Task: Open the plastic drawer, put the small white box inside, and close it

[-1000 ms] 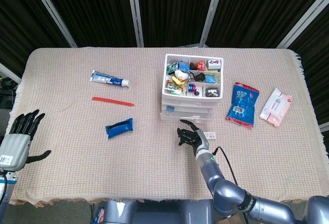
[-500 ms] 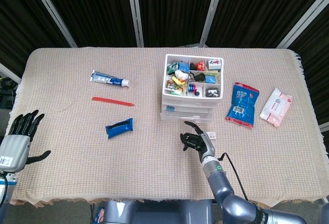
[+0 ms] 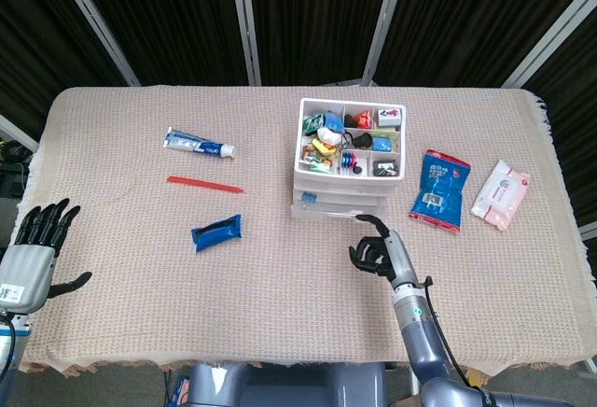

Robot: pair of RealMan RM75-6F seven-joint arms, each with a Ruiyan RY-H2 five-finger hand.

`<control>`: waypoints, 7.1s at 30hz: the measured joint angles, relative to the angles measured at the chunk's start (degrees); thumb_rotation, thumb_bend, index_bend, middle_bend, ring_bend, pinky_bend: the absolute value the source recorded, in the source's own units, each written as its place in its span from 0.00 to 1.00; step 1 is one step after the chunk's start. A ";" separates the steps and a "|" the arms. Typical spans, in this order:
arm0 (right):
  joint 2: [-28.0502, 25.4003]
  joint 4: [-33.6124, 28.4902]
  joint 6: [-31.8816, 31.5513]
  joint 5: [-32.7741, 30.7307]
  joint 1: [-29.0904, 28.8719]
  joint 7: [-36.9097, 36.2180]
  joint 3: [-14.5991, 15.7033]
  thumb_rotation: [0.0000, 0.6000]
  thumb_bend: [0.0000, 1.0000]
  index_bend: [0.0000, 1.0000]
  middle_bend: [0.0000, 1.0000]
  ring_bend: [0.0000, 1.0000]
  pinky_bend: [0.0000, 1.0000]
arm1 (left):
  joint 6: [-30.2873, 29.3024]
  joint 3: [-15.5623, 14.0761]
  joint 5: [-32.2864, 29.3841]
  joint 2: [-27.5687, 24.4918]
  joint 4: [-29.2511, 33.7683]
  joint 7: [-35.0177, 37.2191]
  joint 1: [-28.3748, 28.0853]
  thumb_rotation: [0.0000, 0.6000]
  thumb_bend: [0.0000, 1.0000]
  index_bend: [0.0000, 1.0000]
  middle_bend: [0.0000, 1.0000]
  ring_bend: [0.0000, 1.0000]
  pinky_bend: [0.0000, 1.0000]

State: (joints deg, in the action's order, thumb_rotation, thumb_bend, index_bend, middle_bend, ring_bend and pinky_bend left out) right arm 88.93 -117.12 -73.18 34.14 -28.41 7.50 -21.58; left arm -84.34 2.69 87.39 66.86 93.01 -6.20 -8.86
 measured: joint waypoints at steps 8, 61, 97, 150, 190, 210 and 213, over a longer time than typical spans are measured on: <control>-0.34 9.21 -3.04 4.42 -3.22 10.66 3.23 1.00 0.36 0.21 0.69 0.71 0.65 | 0.35 -0.06 -0.07 -0.01 0.15 0.19 -0.10 1.00 0.08 0.06 0.00 0.00 0.00; 0.27 9.97 -4.07 10.28 0.30 12.31 6.50 1.00 0.36 0.29 0.69 0.71 0.65 | 0.52 -0.16 -0.08 -0.14 0.41 0.14 -0.07 1.00 0.08 0.06 0.00 0.00 0.00; -2.85 4.10 -6.63 14.43 7.95 9.17 11.70 1.00 0.29 0.18 0.70 0.72 0.65 | 0.30 -0.16 0.10 -0.09 0.48 0.14 0.02 1.00 0.08 0.06 0.00 0.00 0.00; 6.43 15.23 4.67 -2.68 3.83 6.49 3.44 1.00 0.29 0.16 0.71 0.73 0.65 | 1.38 -0.29 -0.69 -0.13 1.23 -0.35 -0.17 1.00 0.08 0.06 0.00 0.00 0.00; 10.15 20.85 0.97 -3.27 2.03 10.98 4.21 1.00 0.29 0.45 0.76 0.76 0.65 | 1.70 -0.24 -1.12 -0.36 1.79 -0.05 -0.21 1.00 0.08 0.06 0.00 0.00 0.00; 7.64 18.13 1.51 -3.54 2.07 13.77 4.15 1.00 0.30 0.23 0.69 0.73 0.65 | 1.78 -0.17 -1.39 -0.44 1.95 -0.27 -0.20 1.00 0.08 0.07 0.00 0.00 0.00; 6.42 17.07 1.68 -4.06 1.89 15.18 4.38 1.00 0.30 0.23 0.68 0.73 0.65 | 1.80 -0.20 -1.38 -0.44 2.00 -0.31 -0.20 1.00 0.08 0.07 0.00 0.00 0.00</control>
State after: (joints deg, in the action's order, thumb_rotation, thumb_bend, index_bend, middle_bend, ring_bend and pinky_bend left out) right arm 95.35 -100.06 -71.50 30.08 -26.52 22.68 -17.20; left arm -82.54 2.49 86.01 66.42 95.01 -6.51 -9.06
